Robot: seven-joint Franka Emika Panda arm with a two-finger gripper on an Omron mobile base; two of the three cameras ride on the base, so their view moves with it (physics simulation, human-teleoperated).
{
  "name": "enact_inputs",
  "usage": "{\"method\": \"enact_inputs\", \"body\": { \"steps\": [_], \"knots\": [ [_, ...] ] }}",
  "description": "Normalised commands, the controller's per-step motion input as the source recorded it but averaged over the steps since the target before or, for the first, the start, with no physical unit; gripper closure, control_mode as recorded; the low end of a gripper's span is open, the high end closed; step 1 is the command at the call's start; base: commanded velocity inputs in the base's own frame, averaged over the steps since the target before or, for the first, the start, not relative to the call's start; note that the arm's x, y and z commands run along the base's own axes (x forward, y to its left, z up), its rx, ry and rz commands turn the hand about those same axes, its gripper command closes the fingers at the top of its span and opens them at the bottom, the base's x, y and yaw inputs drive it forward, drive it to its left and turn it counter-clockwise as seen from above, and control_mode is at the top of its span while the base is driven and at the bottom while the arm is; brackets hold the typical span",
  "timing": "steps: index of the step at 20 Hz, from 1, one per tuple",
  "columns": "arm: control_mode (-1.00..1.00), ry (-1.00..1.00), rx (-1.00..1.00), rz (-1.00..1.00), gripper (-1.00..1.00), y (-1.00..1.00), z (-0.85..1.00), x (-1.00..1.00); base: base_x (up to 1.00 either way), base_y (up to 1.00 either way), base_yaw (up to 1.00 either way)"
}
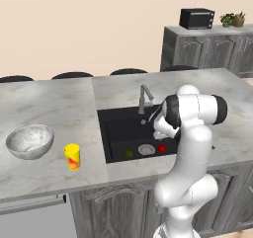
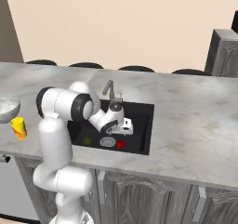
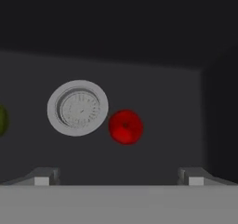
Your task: Remove the lime and apple from the sink. Then move the bowl and cup from the counter to the sink for washing.
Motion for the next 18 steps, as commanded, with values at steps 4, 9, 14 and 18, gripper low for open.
{"method": "enact_inputs", "body": {
  "steps": [4,9,14,18],
  "knots": [
    [-1.0,0.0,0.0,0.0,-1.0,0.0,-0.15,0.12,0.0,0.0,0.0],
    [-1.0,0.0,0.0,0.0,-1.0,-0.01,-0.13,0.1,0.0,0.0,0.0],
    [-1.0,0.0,0.0,0.0,-1.0,-0.01,-0.16,0.12,0.0,0.0,0.0],
    [-1.0,0.0,0.0,0.0,-1.0,-0.01,-0.17,0.12,0.0,0.0,0.0]
  ]
}}
